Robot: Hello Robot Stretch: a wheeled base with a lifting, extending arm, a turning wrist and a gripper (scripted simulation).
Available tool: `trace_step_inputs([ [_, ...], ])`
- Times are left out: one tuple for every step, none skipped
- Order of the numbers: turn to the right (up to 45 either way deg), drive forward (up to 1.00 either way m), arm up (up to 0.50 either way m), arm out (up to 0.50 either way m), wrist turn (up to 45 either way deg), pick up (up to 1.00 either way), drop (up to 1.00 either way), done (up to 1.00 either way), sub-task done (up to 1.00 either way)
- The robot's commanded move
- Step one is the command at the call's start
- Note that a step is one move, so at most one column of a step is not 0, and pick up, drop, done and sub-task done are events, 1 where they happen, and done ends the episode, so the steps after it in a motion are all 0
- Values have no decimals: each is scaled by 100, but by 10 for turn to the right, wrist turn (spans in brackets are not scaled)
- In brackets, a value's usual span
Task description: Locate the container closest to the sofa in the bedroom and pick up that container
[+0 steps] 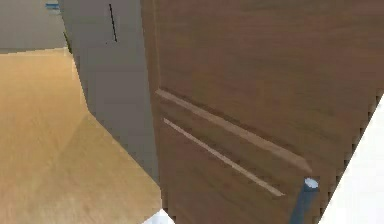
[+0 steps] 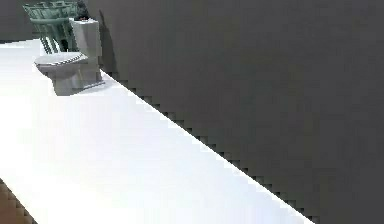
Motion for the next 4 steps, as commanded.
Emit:
trace_step_inputs([
  [-360,0,0,0,0,0,0,0,0],
  [0,100,0,0,0,0,0,0,0],
  [0,100,0,0,0,0,0,0,0],
  [0,100,0,0,0,0,0,0,0],
])
